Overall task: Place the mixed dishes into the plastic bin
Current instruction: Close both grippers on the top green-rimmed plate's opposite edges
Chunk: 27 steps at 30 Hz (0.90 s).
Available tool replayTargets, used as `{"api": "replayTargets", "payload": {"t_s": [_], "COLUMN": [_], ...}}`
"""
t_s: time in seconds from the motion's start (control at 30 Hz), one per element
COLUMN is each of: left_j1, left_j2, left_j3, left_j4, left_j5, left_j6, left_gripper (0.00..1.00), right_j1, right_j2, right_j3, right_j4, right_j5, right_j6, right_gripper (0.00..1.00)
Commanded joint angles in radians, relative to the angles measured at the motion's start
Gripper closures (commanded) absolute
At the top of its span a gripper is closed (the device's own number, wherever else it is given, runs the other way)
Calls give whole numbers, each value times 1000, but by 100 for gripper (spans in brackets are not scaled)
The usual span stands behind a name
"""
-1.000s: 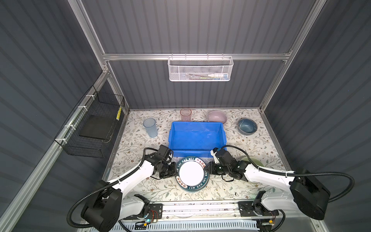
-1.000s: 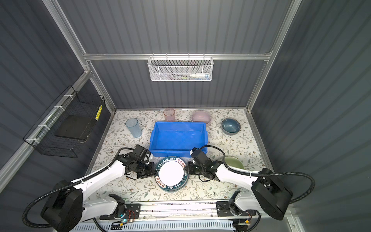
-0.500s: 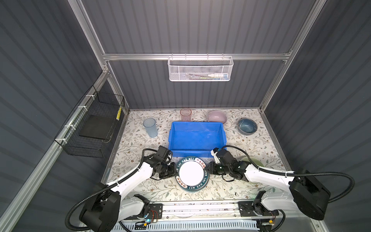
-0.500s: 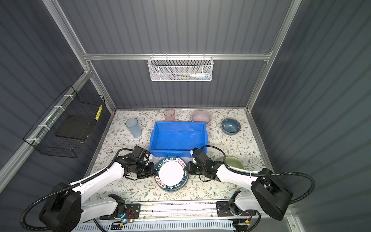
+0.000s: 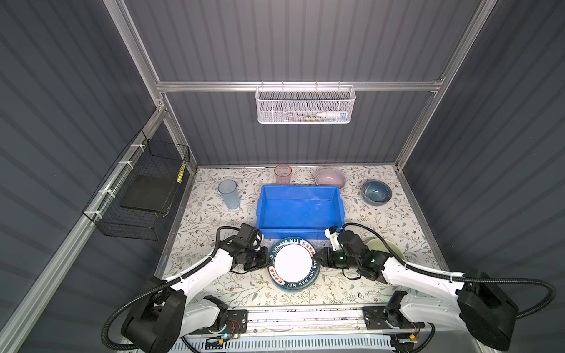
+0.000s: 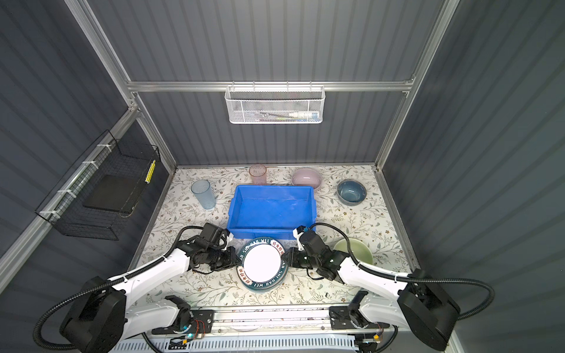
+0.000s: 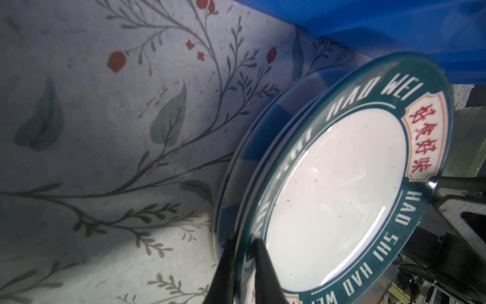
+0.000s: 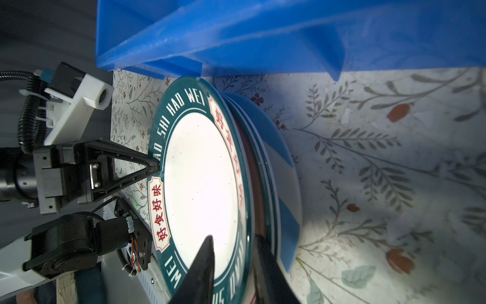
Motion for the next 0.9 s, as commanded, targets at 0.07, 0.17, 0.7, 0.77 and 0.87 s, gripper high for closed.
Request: {"api": "replayTargets", "payload": {"t_s": [0.07, 0.17, 0.7, 0.77, 0.87], "left_j1": [-27, -27, -27, -27, -27], "left_j2": [109, 120, 53, 33, -3], "left_j3": [-105, -120, -105, -98, -80], "left_j4": [36, 58, -1, -20, -64], "left_j5": [-58, -50, -71, -73, -81], "left_j6": [-29, -31, -31, -31, -32], "left_gripper": [97, 97, 90, 88, 84], "right_j1": [40, 40, 41, 40, 40], "right_j2": [17, 36, 5, -8, -27], "right_j3": [-4, 4, 55, 64, 77], "right_j4": [189, 188, -7, -44, -89], "right_j5": [-165, -151, -33, -26, -23], "right_j6": [29, 34, 21, 17, 11], "right_gripper": [73, 75, 92, 94, 96]}}
